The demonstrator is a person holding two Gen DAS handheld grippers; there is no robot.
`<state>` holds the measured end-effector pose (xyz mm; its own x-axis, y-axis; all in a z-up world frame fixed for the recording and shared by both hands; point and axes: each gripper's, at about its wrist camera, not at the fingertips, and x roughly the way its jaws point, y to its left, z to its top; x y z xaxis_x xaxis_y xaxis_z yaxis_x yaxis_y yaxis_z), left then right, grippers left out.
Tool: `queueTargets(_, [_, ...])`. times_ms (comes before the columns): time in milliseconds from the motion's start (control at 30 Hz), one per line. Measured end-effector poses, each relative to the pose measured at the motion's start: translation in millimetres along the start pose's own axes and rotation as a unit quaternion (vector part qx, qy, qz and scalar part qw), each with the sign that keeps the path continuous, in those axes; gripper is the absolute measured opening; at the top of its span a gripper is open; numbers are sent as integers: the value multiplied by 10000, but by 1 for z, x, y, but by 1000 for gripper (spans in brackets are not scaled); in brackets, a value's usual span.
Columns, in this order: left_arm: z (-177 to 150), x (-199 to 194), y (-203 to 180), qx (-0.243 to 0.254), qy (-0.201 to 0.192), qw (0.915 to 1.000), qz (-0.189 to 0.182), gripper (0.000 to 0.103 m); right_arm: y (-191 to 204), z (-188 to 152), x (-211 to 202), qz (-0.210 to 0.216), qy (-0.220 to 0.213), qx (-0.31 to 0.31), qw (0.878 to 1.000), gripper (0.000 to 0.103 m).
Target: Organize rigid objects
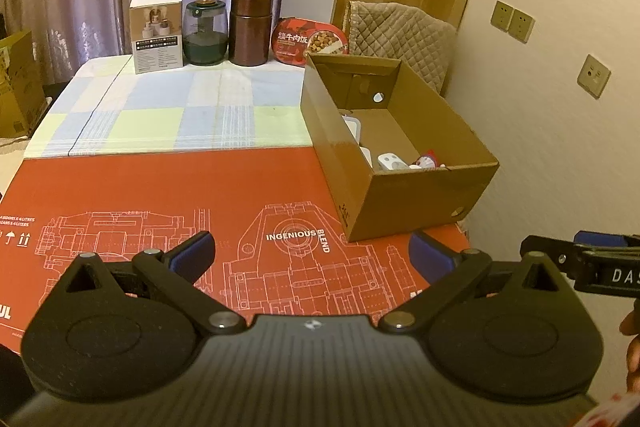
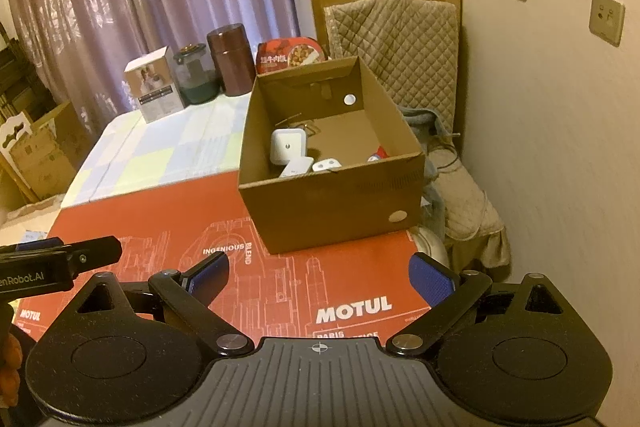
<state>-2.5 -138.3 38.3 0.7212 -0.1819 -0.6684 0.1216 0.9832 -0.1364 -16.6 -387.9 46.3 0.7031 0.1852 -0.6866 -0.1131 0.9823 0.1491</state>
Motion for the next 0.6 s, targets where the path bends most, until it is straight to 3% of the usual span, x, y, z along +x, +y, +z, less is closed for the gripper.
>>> queueTargets(367, [-11, -13, -4, -22, -27, 9998, -188, 99, 12, -4, -19, 32, -44, -116, 9999, 94])
queueTargets(600, [-13, -17, -7, 23, -48, 10000, -69, 100, 15, -7, -22, 27, -59, -132, 9999, 94])
